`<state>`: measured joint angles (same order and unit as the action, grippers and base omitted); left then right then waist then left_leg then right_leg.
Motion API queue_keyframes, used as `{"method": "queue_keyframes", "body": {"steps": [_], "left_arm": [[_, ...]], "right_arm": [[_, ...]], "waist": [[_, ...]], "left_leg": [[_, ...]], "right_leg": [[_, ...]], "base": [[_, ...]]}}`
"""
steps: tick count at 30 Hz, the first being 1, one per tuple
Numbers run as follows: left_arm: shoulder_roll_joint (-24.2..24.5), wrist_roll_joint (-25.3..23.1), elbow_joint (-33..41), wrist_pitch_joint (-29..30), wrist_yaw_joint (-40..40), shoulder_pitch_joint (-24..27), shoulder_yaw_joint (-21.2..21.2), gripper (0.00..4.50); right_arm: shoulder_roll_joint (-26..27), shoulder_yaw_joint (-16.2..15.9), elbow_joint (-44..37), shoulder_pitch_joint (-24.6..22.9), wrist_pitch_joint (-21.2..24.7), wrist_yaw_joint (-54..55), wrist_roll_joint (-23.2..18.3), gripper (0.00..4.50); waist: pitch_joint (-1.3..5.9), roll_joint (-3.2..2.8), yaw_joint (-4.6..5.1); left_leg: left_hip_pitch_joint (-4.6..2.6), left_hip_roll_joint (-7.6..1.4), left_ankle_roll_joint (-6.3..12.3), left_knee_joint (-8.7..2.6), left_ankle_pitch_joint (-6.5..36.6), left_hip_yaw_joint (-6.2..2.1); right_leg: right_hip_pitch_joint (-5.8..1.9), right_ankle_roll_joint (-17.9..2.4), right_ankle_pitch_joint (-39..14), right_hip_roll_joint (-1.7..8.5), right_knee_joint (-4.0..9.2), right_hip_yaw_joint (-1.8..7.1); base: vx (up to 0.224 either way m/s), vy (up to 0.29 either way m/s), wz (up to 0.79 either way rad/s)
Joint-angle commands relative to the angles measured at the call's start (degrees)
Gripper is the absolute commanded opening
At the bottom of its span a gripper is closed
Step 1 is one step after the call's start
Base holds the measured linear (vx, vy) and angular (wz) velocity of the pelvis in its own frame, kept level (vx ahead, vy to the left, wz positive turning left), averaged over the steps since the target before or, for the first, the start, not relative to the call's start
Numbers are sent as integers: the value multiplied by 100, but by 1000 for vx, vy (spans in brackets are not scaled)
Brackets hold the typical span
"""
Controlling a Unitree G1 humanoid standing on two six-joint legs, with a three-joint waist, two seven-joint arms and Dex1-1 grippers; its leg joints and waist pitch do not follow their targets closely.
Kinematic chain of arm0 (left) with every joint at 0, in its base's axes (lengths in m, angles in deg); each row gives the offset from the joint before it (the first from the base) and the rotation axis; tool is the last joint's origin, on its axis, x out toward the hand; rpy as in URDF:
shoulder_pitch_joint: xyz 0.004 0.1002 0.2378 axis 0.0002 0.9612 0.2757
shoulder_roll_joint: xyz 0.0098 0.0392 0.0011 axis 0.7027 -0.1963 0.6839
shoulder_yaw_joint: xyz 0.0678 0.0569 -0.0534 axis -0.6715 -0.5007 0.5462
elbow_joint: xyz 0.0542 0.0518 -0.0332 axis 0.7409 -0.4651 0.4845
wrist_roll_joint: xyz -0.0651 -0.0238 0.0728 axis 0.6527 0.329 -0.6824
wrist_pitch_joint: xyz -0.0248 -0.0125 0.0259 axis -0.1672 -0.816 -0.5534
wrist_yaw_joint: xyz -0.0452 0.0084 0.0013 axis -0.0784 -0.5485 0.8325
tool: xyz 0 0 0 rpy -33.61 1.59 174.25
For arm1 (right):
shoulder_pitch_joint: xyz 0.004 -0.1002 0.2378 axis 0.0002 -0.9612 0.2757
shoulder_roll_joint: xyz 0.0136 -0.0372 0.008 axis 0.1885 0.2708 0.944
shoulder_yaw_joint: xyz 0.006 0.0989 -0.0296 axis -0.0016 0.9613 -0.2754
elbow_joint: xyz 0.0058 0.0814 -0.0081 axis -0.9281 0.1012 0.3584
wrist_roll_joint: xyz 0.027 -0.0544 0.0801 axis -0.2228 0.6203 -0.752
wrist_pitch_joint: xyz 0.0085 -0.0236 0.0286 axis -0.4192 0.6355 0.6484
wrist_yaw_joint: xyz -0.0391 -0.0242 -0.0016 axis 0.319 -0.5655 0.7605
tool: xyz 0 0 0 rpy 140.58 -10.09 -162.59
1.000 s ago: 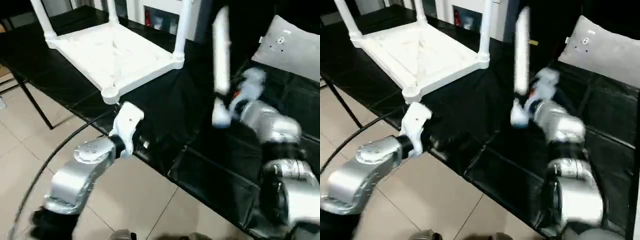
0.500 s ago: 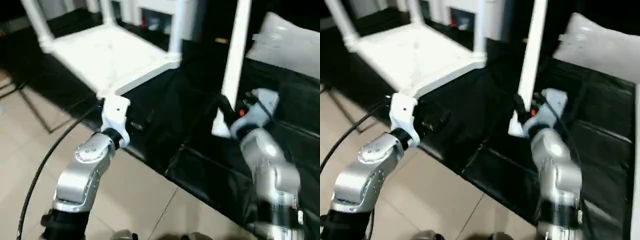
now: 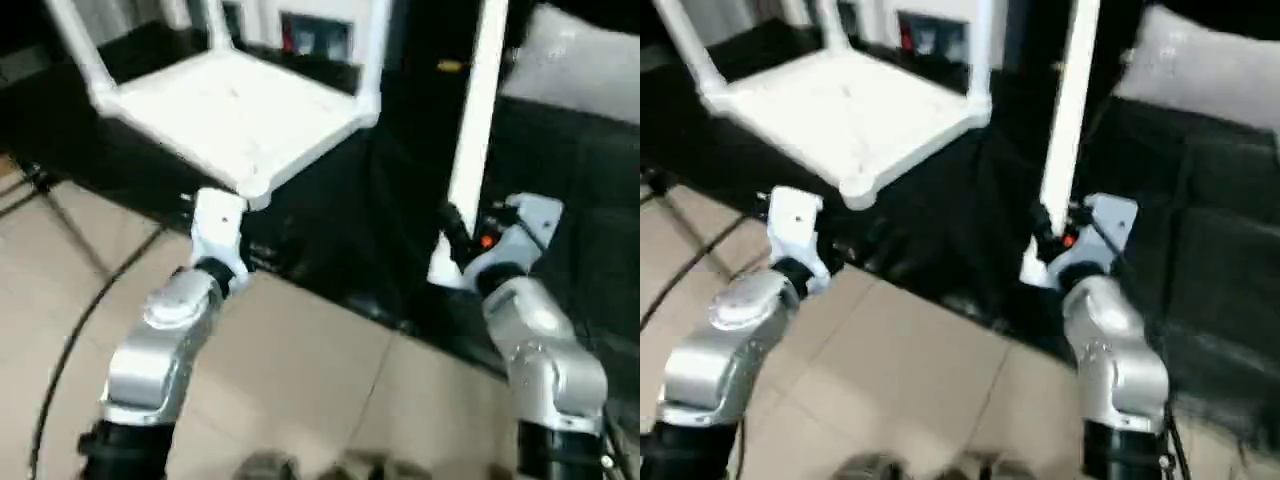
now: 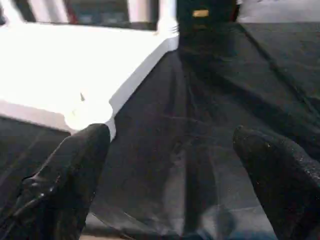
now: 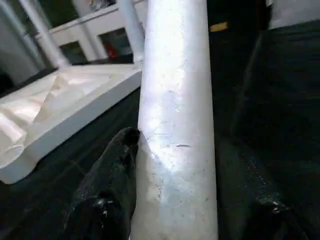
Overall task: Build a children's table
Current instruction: Pick table leg
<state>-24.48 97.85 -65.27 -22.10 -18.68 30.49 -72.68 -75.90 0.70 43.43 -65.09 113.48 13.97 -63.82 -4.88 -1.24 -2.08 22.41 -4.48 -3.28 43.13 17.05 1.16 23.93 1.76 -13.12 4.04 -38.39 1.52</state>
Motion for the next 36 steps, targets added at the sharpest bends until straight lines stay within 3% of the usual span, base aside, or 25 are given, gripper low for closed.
{"method": "queue_keyframes", "body": {"steps": [1,2,3,4,5,6,7,8,9,10,11,12,13,14,15,16,19,23,24,27,28,30,33,34,36], "left_arm": [[99,-62,17,38,31,-14,105,450],[107,-64,19,40,23,-12,107,450],[115,-72,21,47,16,-8,100,450],[120,-74,21,49,12,-6,100,450],[102,-71,16,123,41,-19,107,450],[98,-73,16,137,48,-23,107,450],[95,-110,21,168,80,-39,79,450],[130,-168,71,226,47,-31,-32,450],[131,-171,74,227,45,-29,-37,450],[142,-206,101,187,51,4,-72,450],[127,-201,111,172,69,25,-60,450],[127,-201,111,172,69,25,-60,450],[96,-182,115,190,110,47,-26,450],[83,-225,79,166,187,75,-4,450],[83,-225,79,166,187,75,-4,450],[38,-258,23,174,335,103,83,450],[7,-208,-9,139,369,74,208,450],[-111,-123,-14,145,517,36,401,450],[-111,-123,-10,148,519,38,401,450],[-112,-132,11,155,506,61,389,450],[-117,-132,14,156,505,66,389,450],[-130,-139,21,161,498,73,392,450],[-142,-137,29,166,491,79,399,450],[-144,-135,29,166,495,79,401,450],[-144,-133,30,169,500,79,403,450]], "right_arm": [[41,-85,-80,58,17,47,0,186],[32,-105,-59,57,0,65,6,186],[36,-101,-60,55,-29,87,5,186],[42,-102,-63,54,-38,96,6,186],[62,-77,-68,62,-57,142,6,186],[66,-71,-67,64,-60,149,6,186],[80,-45,-59,69,-68,173,-2,186],[56,-33,-26,43,-20,164,3,186],[55,-31,-25,41,-15,164,2,186],[52,-36,-32,11,7,155,-1,186],[53,-42,-48,-5,33,145,-12,186],[53,-42,-48,-5,33,145,-12,186],[50,-52,-66,-21,64,139,-17,186],[39,-64,-77,-40,75,126,-11,186],[39,-64,-77,-40,75,126,-11,186],[-6,-101,-57,-65,103,92,-3,186],[-85,-195,-22,-66,105,60,41,186],[-104,-300,-56,-85,166,-15,59,186],[-100,-310,-62,-93,164,-18,66,186],[-121,-371,-68,-119,162,-25,72,186],[-136,-391,-66,-121,161,-29,84,186],[-177,-430,-67,-124,160,-25,105,186],[-193,-428,-64,-130,154,-13,92,186],[-199,-424,-62,-131,159,-10,95,186],[-198,-420,-62,-131,167,-9,95,186]], "waist": [[265,162,-96],[240,-110,249],[240,-110,249],[336,-277,306],[277,-309,281],[295,-245,285],[307,-255,253],[372,-32,202],[514,90,74],[501,91,-109],[443,-50,-134],[412,-201,-16],[417,-252,28],[376,-244,138],[376,-244,138],[312,-167,135],[266,-141,63],[266,-83,54],[245,-48,55],[223,-47,72],[203,-42,85],[259,-42,76],[311,-66,95],[390,-66,106],[469,-38,67]], "left_leg": [[-27,-51,97,-605,238,169],[-742,-563,653,-1378,1299,332],[-742,-563,653,-1378,1299,332],[-666,-876,1289,-1660,1657,412],[-667,-903,1381,-1706,1448,520],[-712,-934,1450,-1652,1106,535],[-743,-948,1250,-1680,1056,610],[-623,-814,1180,-1573,662,305],[-342,-642,845,-1166,421,492],[59,-813,612,-639,42,316],[108,-988,462,-604,-171,176],[73,-1044,195,-1136,-543,72],[-112,-1052,21,-1211,-547,62],[-254,-885,-139,-1238,-953,129],[-254,-885,-139,-1238,-953,129],[-191,-795,-478,-1318,253,281],[-183,-801,-615,-1329,1534,277],[-178,-824,-278,-1372,1804,283],[-220,-808,-152,-1376,2152,304],[-291,-756,114,-1378,2506,371],[-380,-715,281,-1391,2602,427],[-386,-724,456,-1468,2097,454],[-428,-739,768,-1509,1282,480],[-475,-669,1118,-1404,464,523],[-386,-525,1677,-1220,-645,585]], "right_leg": [[-534,-1353,-2500,168,1039,840],[266,-802,-2250,-449,401,161],[266,-802,-2250,-449,401,161],[180,-720,-985,-133,-447,-532],[218,-758,-813,-83,-456,-674],[159,-809,-388,7,-351,-836],[124,-828,-330,41,-274,-860],[-144,-693,77,290,44,-681],[-440,-1277,607,946,438,-245],[-802,-2084,1090,1771,752,266],[-804,-2299,1089,1852,760,234],[-674,-2045,1011,866,407,-286],[-452,-1730,871,434,305,-382],[-315,-1279,614,311,265,-407],[-315,-1279,614,311,265,-407],[-387,-1230,154,465,462,-327],[-371,-1202,-708,720,644,-178],[-423,-1073,-1405,764,751,-136],[-410,-1002,-2126,782,844,-126],[-444,-896,-3117,705,981,-183],[-488,-829,-3594,643,1094,-233],[-622,-932,-2985,593,1093,-255],[-678,-1366,-1530,502,955,-302],[-730,-1690,-497,479,818,-324],[-860,-1917,589,494,673,-299]], "base": [[-86,289,-51],[-143,309,-44],[-145,342,-57],[-145,342,-57],[-99,347,-65],[-75,270,-57],[-75,270,-57],[-70,229,-44],[-85,206,-12],[-85,206,-12],[-69,187,-4],[-27,93,-10],[-19,150,-8],[-24,123,-1],[-56,158,3],[-64,100,1],[-62,33,7],[-14,1,1],[0,0,0],[0,0,0],[0,0,0],[75,-26,-2],[109,-14,-2],[128,-10,-2],[143,-4,1]]}}
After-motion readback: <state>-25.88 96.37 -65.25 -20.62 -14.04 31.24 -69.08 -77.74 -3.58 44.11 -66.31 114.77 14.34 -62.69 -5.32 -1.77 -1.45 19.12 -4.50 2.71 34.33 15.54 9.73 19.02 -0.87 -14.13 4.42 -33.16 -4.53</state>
